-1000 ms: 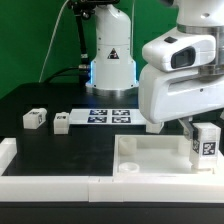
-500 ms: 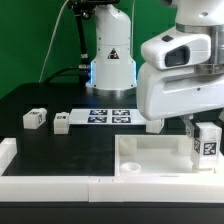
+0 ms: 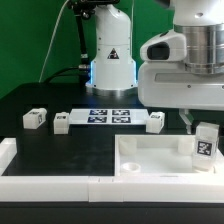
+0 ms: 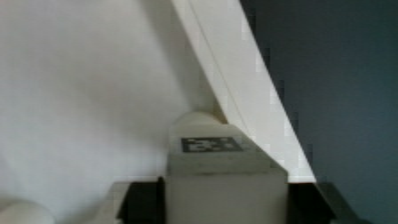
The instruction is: Assemble one leg
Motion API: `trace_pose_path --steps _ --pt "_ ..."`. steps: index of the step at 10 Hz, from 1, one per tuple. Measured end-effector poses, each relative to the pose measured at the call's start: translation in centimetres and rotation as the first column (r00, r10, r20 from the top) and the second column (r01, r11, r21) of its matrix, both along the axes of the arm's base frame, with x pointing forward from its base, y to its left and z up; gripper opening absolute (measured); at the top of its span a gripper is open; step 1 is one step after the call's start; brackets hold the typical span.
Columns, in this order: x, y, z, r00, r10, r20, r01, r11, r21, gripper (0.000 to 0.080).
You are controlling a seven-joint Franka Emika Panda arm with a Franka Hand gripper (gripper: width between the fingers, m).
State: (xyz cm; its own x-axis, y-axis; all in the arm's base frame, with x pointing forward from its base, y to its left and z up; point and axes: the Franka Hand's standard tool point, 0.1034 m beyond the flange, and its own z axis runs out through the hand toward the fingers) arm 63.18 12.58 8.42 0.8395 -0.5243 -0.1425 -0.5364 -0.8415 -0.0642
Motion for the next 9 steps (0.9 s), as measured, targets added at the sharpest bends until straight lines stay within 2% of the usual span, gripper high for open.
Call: trace_pose_path --steps 2,4,5,6,7,8,9 --pt "0.02 0.38 0.05 0.978 -0.206 -0.026 0.205 0.978 -0.019 0.03" --pt "0.02 0.38 0.05 0.976 -0.214 -0.026 0.214 0.977 -0.02 0.03" --pt "0.02 0.4 0.05 0.985 -0.171 -0.021 0.171 0.985 -0.015 0.0352" --pt "0.01 0.38 0.02 0.987 -0.159 -0.02 0.158 0.987 -0.015 0.0352" --pt "-0.03 0.17 -0.09 1.0 -0.011 -0.006 0.011 1.0 -0.004 0.057" --pt "0.01 0.17 -0.06 0.99 0.14 0.014 -0.139 0.99 -0.021 0.0625" --pt "0.09 0.07 -0.12 0.944 0.329 0.035 -0.328 0.944 -0.032 0.0642"
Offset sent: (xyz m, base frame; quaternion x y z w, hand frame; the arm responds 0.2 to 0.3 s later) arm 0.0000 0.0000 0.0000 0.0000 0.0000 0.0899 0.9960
